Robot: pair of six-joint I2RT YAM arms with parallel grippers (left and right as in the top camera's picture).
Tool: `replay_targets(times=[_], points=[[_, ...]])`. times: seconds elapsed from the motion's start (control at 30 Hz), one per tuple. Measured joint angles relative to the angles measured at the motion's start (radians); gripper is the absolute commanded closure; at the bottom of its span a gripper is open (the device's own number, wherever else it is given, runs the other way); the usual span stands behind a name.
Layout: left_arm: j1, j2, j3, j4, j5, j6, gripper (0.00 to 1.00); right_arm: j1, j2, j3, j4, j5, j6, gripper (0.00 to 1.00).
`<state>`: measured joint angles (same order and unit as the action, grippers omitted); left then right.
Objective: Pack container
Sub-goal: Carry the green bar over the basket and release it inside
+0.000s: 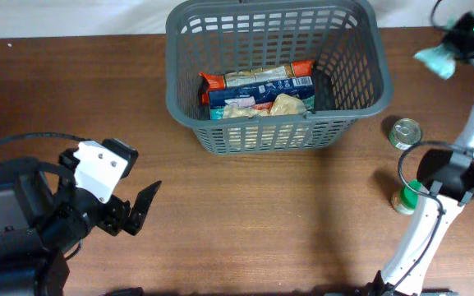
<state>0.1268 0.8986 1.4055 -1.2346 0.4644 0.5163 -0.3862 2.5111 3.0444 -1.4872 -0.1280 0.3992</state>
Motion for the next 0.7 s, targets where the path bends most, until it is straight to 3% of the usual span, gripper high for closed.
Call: replay_targets(times=[0.2,0.43,0.7], points=[[0.000,0.000,0.000,0.000,0.000,0.000,0.01,0.066,-0.066,0.078,-0.011,-0.075,-0.078,0.96],[0.000,0.000,0.000,0.000,0.000,0.000,0.01,0.239,-0.121,0.079,-0.084,-0.167,-0.231,0.96],[0.000,0.000,0.000,0.000,0.000,0.000,0.01,0.411,-0.150,0.080,-0.150,-0.130,-0.317,0.96]])
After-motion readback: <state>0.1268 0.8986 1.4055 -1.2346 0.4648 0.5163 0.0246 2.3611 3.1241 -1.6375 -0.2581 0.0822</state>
